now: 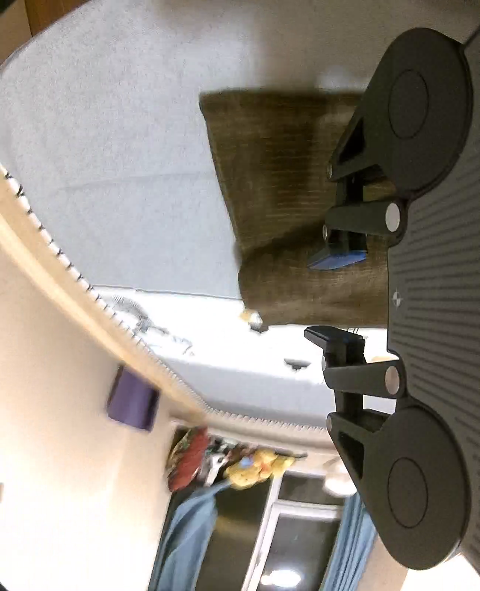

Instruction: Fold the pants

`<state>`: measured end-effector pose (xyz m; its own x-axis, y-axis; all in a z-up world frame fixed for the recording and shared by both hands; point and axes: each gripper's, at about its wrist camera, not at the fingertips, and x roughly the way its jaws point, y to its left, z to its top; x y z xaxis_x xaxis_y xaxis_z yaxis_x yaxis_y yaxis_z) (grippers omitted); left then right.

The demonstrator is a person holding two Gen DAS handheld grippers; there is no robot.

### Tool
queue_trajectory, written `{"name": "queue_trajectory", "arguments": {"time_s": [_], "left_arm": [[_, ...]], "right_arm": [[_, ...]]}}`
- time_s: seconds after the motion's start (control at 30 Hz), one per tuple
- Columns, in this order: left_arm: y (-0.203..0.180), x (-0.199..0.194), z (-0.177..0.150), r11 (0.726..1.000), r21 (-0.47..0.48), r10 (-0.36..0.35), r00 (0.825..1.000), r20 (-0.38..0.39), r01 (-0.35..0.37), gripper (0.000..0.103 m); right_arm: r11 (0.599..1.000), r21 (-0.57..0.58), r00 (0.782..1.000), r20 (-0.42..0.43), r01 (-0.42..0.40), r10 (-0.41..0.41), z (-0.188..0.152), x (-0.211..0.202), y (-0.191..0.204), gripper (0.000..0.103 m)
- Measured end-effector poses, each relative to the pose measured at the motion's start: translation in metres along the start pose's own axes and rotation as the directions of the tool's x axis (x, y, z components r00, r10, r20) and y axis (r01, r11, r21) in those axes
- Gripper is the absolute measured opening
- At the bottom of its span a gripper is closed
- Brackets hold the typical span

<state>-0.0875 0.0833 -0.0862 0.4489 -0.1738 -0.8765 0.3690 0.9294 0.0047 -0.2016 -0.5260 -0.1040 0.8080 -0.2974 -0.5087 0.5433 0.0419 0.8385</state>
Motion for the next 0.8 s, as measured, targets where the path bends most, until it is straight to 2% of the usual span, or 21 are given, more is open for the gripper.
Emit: {"name": "queue_trajectory", "arguments": {"time_s": [0.07, 0.13, 0.2, 0.33, 0.4, 0.43, 0.53, 0.63, 0.7, 0.8], "left_arm": [[-0.001, 0.002, 0.002, 1.0, 0.0, 0.001, 1.0, -0.002, -0.001, 0.044], [-0.001, 0.003, 0.002, 1.0, -0.002, 0.002, 1.0, -0.005, -0.002, 0.044], [-0.001, 0.002, 0.002, 1.0, 0.002, 0.004, 1.0, -0.005, -0.004, 0.044], [-0.001, 0.003, 0.003, 1.0, 0.009, 0.005, 1.0, 0.0, -0.005, 0.044], [-0.001, 0.002, 0.001, 1.0, 0.007, 0.003, 1.0, 0.006, -0.003, 0.044], [-0.001, 0.002, 0.0, 1.0, 0.007, 0.003, 1.0, 0.009, -0.003, 0.044], [0.0, 0.002, -0.001, 1.0, 0.004, 0.002, 1.0, 0.016, -0.002, 0.044], [0.001, 0.0, -0.003, 1.0, 0.002, 0.003, 1.0, 0.022, -0.003, 0.044], [0.001, 0.0, -0.004, 1.0, 0.003, 0.005, 1.0, 0.024, -0.005, 0.044], [0.001, 0.0, -0.004, 1.0, 0.004, 0.006, 1.0, 0.025, -0.006, 0.044]], "right_arm": [[0.991, -0.011, 0.988, -0.068, 0.137, -0.137, -0.009, 0.006, -0.006, 0.037], [0.968, -0.034, 0.956, -0.157, 0.247, -0.249, -0.025, 0.011, -0.012, 0.037], [0.965, -0.081, 0.942, -0.211, 0.248, -0.26, -0.045, 0.008, -0.008, 0.038], [0.967, -0.201, 0.928, -0.305, 0.156, -0.213, -0.074, 0.019, 0.014, 0.048], [0.963, -0.2, 0.904, -0.353, 0.179, -0.241, -0.084, 0.032, 0.01, 0.048], [0.963, -0.196, 0.902, -0.355, 0.186, -0.246, -0.088, 0.034, 0.01, 0.048], [0.965, -0.212, 0.917, -0.332, 0.155, -0.22, -0.091, 0.037, 0.023, 0.049], [0.991, -0.106, 0.965, -0.24, 0.085, -0.108, -0.075, 0.03, 0.021, 0.043], [0.999, -0.031, 0.987, -0.161, 0.026, -0.03, -0.059, 0.026, 0.021, 0.043], [0.998, 0.05, 0.996, -0.073, -0.048, 0.052, -0.034, 0.023, 0.016, 0.043]]}}
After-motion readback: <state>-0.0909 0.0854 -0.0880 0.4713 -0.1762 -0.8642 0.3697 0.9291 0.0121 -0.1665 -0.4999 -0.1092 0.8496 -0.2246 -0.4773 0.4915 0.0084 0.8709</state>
